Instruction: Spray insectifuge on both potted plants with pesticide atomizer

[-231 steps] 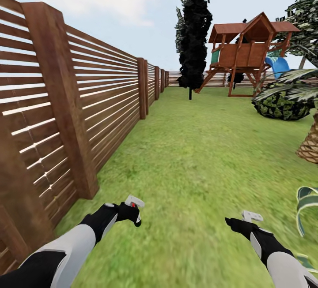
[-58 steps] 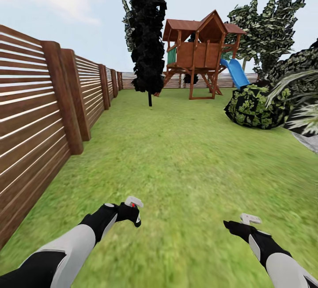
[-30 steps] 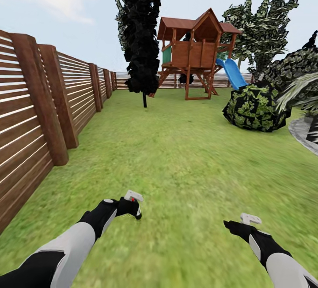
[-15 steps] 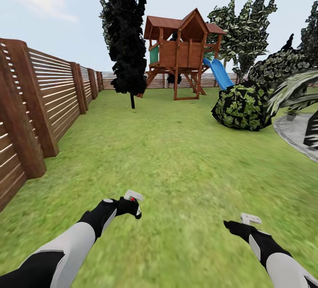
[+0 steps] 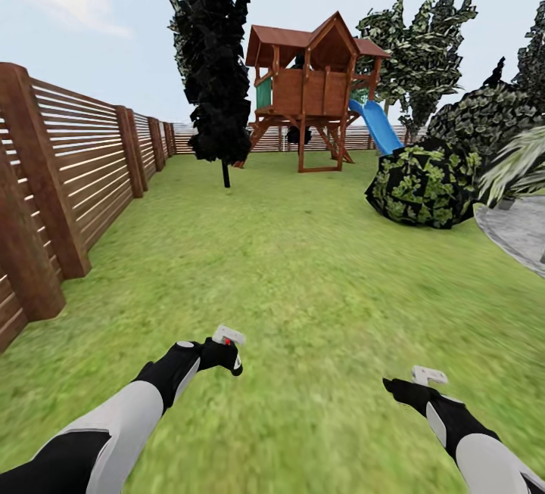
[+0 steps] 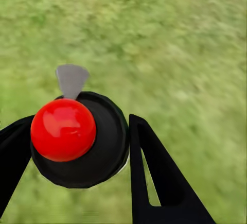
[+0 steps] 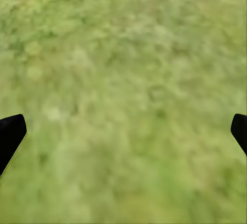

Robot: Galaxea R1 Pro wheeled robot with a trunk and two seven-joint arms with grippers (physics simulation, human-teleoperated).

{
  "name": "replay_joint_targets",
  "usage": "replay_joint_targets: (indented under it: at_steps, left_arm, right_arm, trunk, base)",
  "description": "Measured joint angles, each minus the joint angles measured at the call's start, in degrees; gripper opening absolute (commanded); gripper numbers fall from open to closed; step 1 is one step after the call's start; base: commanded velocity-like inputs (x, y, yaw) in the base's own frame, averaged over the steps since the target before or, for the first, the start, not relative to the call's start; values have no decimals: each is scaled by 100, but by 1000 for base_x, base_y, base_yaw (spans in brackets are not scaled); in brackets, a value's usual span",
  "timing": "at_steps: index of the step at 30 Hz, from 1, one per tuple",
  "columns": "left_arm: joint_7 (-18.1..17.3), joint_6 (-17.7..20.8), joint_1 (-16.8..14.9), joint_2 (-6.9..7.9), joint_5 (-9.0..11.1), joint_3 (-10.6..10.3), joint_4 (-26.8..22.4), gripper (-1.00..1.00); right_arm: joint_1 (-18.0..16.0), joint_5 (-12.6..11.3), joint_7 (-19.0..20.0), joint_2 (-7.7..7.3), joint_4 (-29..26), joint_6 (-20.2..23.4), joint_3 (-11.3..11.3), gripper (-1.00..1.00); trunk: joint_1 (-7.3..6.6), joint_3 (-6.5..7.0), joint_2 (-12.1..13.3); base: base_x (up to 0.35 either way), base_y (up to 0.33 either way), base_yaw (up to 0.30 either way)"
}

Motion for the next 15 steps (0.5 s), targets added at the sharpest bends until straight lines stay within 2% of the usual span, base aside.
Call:
replay_joint_targets:
  at_steps: [15]
  left_arm:
    - [-6, 0, 2, 0, 0, 0, 4, -100]
  right_arm:
    - [1, 0, 0, 0, 0, -1, 3, 100]
  trunk:
    - [0, 0, 0]
  base:
    - [336, 0, 0]
